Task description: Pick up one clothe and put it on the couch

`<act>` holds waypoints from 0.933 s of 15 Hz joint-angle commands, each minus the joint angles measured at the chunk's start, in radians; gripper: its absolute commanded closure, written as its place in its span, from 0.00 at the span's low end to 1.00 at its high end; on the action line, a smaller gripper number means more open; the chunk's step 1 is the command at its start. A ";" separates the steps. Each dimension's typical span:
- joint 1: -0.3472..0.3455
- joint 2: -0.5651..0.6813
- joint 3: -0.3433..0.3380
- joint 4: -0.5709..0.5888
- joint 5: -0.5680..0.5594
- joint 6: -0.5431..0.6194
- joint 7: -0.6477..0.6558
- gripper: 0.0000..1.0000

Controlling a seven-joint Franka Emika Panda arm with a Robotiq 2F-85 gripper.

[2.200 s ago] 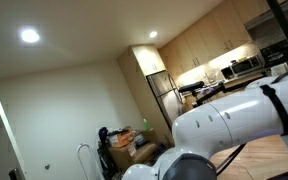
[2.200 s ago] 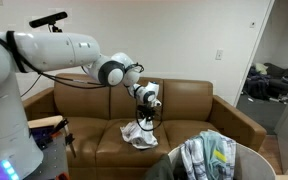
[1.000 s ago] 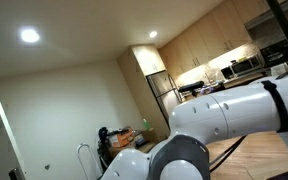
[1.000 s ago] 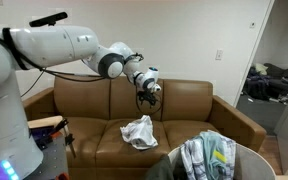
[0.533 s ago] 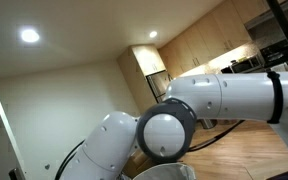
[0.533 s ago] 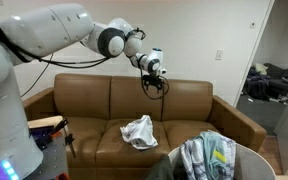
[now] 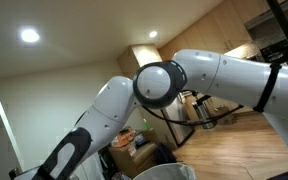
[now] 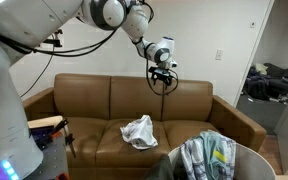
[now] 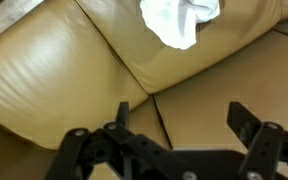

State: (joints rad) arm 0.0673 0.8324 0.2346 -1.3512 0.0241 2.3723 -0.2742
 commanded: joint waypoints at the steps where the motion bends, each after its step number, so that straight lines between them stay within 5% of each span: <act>1: -0.107 -0.172 0.038 -0.237 0.097 0.044 -0.082 0.00; 2: -0.142 -0.203 0.058 -0.284 0.120 0.069 -0.152 0.00; 3: -0.067 -0.101 0.004 -0.129 0.078 0.014 -0.065 0.00; 6: -0.115 -0.169 0.021 -0.220 0.104 0.032 -0.123 0.00; 9: -0.094 -0.194 0.017 -0.246 0.099 0.201 -0.114 0.00; 14: -0.058 -0.344 -0.100 -0.347 0.023 0.168 0.015 0.00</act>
State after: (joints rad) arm -0.0040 0.6126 0.1983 -1.5986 0.0915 2.5834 -0.3341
